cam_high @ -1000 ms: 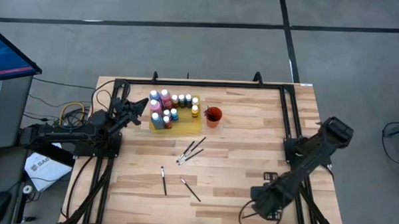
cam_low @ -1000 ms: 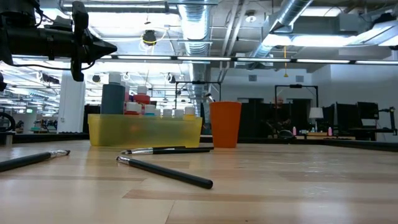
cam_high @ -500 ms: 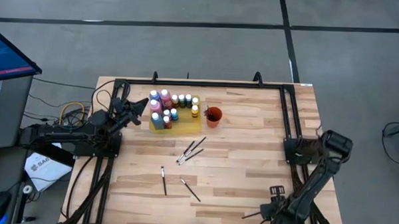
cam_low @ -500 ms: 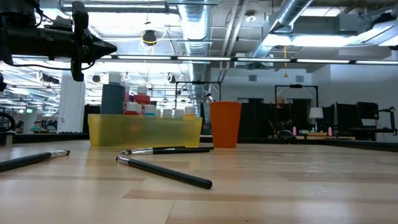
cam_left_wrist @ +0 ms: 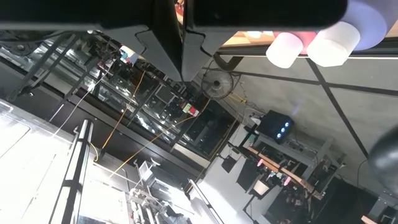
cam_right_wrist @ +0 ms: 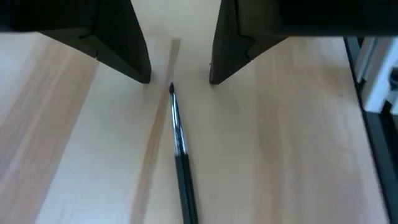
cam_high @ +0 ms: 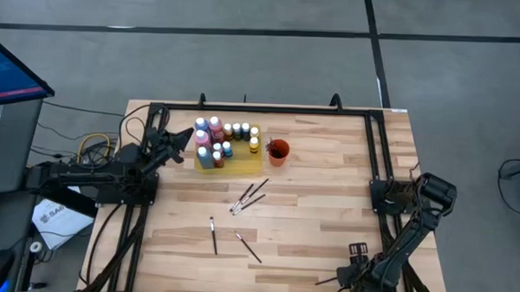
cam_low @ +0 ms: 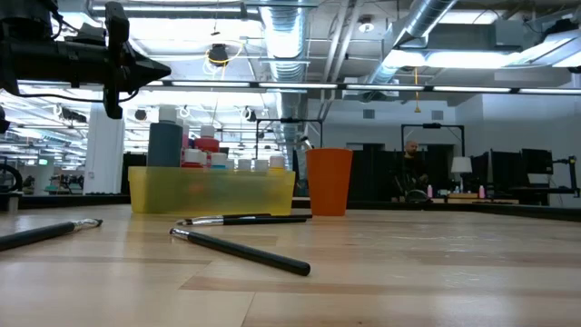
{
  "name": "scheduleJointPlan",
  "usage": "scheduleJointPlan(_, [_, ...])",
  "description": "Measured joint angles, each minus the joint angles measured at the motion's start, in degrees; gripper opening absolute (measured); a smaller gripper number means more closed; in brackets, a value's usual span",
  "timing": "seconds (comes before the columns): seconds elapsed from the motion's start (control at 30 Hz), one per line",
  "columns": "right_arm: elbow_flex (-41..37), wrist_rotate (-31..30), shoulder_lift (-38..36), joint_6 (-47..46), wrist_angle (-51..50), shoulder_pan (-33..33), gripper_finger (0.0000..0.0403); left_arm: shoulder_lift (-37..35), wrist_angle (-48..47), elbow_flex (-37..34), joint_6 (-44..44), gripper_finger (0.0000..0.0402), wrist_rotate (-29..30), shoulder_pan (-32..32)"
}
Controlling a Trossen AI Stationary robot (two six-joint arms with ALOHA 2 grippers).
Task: Pick & Place Paint Supplies
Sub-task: Put the silver paint brush into the orange cup
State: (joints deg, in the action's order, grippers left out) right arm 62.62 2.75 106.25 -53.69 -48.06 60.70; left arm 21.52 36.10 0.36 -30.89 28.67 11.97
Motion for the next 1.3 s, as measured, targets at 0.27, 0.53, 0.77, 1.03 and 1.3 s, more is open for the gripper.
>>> scheduleJointPlan(0.27, [0.0,-1.4,-0.1,1.0,2.0,-0.5,0.0148,0.0,0.0,0.0,0.0,0.0001,0.0,0.0])
scheduleJointPlan(0.53, [-0.6,-2.0,-0.3,1.8,2.6,-0.7,0.0071,0.0,0.0,0.0,0.0,0.0001,0.0,0.0])
scheduleJointPlan(0.77, [-1.6,-1.7,-0.3,1.7,2.7,-1.1,0.0005,0.0,0.0,0.0,0.0,0.0001,0.0,0.0])
scheduleJointPlan(1.03, [0.7,-2.5,0.1,4.8,1.9,-4.4,0.0001,0.0,0.0,0.0,0.0,0.0001,0.0,0.0])
scheduleJointPlan(1.3, [4.4,-5.5,0.2,12.8,-1.4,-10.5,0.0,0.0,0.0,0.0,0.0,0.0001,0.0,0.0])
